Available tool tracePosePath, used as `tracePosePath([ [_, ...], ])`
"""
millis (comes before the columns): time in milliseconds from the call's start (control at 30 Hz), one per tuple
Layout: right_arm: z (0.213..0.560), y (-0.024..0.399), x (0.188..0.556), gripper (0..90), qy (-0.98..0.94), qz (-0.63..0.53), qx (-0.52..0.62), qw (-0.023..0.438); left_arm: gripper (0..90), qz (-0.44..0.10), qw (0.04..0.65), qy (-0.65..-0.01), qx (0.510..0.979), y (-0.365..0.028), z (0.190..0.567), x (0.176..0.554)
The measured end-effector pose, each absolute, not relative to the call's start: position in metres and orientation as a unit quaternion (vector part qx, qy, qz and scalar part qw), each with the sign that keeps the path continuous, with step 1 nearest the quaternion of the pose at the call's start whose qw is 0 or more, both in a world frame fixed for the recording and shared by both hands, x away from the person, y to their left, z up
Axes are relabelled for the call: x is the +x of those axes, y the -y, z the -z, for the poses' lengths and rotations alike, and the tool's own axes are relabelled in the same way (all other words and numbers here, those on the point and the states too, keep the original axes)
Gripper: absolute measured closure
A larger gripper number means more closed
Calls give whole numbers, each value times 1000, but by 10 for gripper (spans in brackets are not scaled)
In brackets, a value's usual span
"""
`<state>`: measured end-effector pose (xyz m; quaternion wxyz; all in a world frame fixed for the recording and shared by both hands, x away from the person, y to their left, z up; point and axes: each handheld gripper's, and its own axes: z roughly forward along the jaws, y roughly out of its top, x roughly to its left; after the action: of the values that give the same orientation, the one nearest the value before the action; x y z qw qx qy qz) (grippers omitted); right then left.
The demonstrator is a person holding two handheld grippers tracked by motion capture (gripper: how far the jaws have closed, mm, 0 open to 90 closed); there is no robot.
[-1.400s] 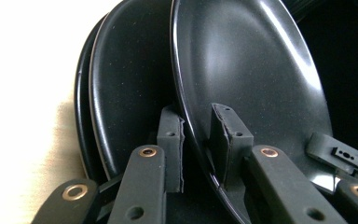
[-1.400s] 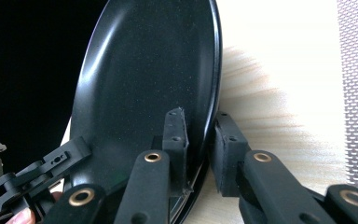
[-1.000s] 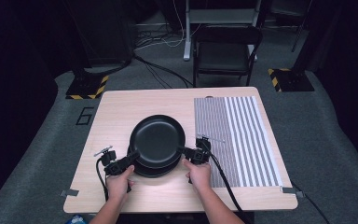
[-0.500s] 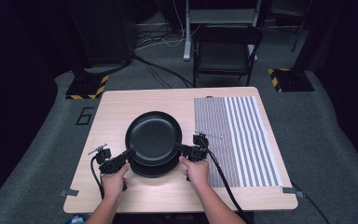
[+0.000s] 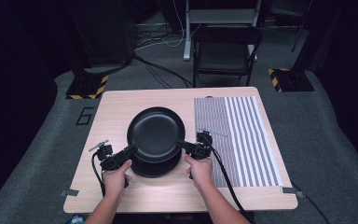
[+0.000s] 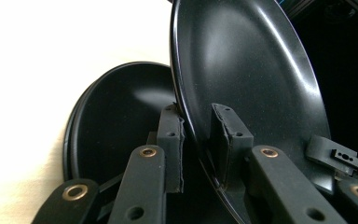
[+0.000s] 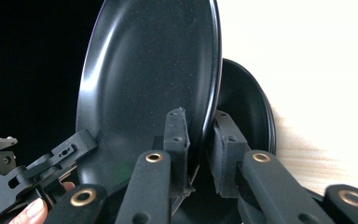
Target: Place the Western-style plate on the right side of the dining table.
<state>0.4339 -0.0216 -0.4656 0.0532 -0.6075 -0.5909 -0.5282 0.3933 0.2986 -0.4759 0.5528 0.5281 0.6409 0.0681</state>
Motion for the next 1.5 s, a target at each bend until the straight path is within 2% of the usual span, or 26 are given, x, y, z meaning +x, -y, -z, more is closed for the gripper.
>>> tracePosePath([
  [1500,446,104,413,764,562,538,-628,14,742,-38,565,-584,582,-220,452,417],
])
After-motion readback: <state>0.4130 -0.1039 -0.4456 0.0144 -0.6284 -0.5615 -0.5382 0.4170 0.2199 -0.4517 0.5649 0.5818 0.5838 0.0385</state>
